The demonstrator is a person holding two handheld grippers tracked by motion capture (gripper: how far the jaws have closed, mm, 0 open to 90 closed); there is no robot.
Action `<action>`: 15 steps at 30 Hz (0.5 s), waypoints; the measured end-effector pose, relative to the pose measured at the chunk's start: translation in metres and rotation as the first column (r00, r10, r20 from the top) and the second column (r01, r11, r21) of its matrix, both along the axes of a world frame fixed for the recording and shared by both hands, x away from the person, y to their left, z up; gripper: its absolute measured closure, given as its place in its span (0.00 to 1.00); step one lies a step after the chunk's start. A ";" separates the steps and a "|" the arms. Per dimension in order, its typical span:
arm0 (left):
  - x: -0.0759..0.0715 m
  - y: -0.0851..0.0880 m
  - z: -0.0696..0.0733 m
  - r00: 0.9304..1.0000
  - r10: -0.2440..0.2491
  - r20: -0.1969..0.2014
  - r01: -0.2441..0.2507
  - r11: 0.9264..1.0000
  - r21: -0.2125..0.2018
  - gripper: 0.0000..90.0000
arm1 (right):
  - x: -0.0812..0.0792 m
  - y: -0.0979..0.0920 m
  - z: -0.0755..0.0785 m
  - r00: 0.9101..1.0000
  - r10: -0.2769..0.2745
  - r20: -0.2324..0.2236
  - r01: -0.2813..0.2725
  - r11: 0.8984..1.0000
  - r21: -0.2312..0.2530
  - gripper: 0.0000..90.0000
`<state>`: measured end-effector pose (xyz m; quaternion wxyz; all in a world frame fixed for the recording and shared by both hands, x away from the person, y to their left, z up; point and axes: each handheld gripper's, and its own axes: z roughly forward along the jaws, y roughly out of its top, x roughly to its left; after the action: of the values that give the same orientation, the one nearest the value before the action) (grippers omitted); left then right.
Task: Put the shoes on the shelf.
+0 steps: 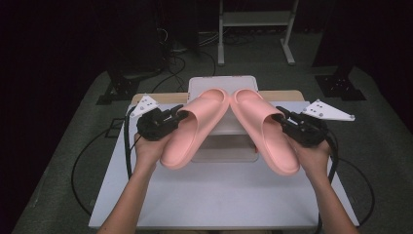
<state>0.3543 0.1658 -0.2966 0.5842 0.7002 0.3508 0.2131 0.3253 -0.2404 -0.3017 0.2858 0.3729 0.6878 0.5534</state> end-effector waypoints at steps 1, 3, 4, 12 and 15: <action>0.001 0.000 0.000 1.000 0.000 -0.002 0.000 1.000 0.002 0.80 | 0.001 0.000 0.000 1.000 -0.001 -0.001 0.001 1.000 0.001 0.83; 0.002 0.000 0.000 1.000 0.002 -0.002 -0.002 1.000 0.000 0.80 | 0.002 0.001 0.000 1.000 -0.004 -0.002 0.004 1.000 0.004 0.83; 0.002 -0.001 0.000 1.000 0.006 -0.004 -0.006 1.000 -0.002 0.80 | 0.003 0.001 0.000 1.000 -0.006 -0.002 0.006 1.000 0.003 0.83; 0.007 -0.004 0.001 1.000 0.028 -0.005 -0.028 1.000 -0.014 0.79 | 0.009 0.004 0.001 1.000 -0.024 -0.007 0.024 1.000 0.012 0.82; 0.010 -0.004 0.001 0.999 0.034 -0.004 -0.034 0.999 -0.013 0.79 | 0.011 0.004 0.001 1.000 -0.029 -0.006 0.029 1.000 0.009 0.82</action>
<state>0.3639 0.1618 -0.2956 0.5844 0.6906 0.3652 0.2196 0.3364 -0.2359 -0.3005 0.2900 0.3858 0.6808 0.5510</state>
